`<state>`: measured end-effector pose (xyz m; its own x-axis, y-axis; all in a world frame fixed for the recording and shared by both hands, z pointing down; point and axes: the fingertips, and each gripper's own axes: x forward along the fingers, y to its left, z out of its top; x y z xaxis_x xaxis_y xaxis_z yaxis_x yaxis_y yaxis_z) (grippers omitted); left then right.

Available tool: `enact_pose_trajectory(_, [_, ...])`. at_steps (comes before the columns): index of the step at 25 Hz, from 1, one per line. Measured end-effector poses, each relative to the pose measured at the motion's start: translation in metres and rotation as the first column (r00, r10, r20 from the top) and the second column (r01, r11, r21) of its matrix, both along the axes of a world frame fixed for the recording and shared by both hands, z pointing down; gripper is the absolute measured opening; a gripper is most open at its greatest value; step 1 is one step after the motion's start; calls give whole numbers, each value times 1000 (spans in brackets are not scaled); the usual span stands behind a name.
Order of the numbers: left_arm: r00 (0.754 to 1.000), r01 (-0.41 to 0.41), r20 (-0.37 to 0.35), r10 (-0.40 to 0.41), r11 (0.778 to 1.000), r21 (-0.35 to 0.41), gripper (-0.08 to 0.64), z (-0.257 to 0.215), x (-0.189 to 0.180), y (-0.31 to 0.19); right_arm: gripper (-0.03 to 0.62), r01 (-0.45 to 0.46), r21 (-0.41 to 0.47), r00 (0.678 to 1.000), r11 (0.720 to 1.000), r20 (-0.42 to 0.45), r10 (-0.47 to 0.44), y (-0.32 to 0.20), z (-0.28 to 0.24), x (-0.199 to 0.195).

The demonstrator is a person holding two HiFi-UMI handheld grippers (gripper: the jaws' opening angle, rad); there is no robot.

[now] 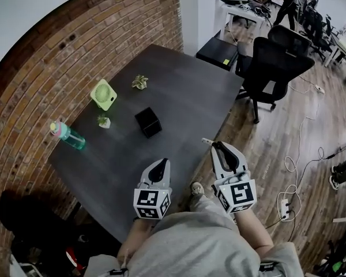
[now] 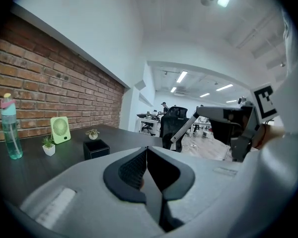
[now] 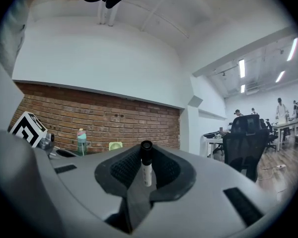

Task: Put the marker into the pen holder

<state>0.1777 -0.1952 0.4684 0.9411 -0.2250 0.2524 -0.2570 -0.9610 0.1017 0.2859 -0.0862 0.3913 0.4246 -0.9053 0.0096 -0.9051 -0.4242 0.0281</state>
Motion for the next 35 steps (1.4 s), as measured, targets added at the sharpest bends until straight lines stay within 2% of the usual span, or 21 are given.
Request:
enact_pose_trajectory(7, [994,112,-1,-112,994,7,17,-4,22,-33,67,121,-5,993,993,3,-121,-49,1,33])
enact_pose_trajectory(12, [977,214,-7,-213,977,9,17,-7,28,-58,67,227,-9,974,974,-2,-227,-90,1,45])
enact_pose_trajectory(21, [937,349,-11,-349,937,12,17,-4,28,-86,67,396,-20,918,918,-21,-396,-151,4,46])
enact_pose_trajectory(35, [867,498,-6,-498,867,5,17,7,16,-110,67,563,-73,824,823,-23,-566,-214,30,33])
